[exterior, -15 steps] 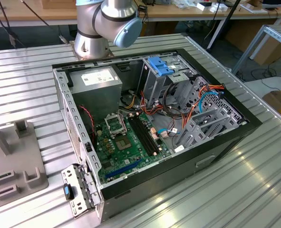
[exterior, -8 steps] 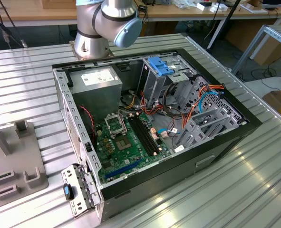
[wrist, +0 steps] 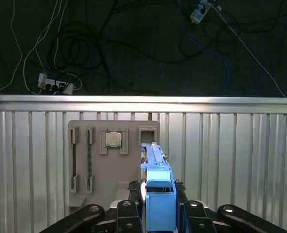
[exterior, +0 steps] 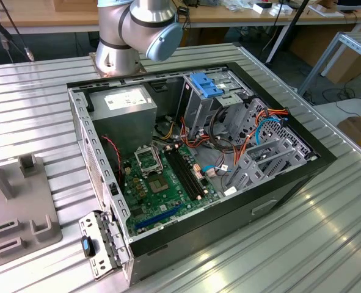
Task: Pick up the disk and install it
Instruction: 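Pick up the disk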
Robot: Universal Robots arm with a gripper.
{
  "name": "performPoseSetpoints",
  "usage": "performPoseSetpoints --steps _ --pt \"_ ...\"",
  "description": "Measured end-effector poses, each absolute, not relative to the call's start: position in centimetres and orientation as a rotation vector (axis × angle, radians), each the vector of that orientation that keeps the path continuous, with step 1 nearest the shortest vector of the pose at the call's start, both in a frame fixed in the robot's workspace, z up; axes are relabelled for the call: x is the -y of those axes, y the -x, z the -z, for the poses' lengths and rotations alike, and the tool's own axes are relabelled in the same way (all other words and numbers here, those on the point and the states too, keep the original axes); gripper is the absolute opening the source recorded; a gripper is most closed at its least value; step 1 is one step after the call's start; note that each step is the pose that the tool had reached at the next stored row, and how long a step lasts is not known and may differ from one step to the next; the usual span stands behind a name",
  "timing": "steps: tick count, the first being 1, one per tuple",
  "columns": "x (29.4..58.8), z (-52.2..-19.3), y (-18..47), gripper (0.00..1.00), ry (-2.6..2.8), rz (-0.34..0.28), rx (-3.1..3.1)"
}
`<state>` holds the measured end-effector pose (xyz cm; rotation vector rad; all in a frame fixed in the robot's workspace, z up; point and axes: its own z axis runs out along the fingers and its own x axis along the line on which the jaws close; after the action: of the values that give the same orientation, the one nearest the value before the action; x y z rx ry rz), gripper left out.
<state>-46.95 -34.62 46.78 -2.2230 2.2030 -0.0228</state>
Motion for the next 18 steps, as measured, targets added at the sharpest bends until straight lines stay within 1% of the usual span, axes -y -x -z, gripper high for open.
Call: performPoseSetpoints --steps 12,18 --pt "34.6 -47.0 46.9 0.37 2.223 0.023 -2.203" --pt "34.6 -48.5 46.9 0.37 2.223 0.023 -2.203"
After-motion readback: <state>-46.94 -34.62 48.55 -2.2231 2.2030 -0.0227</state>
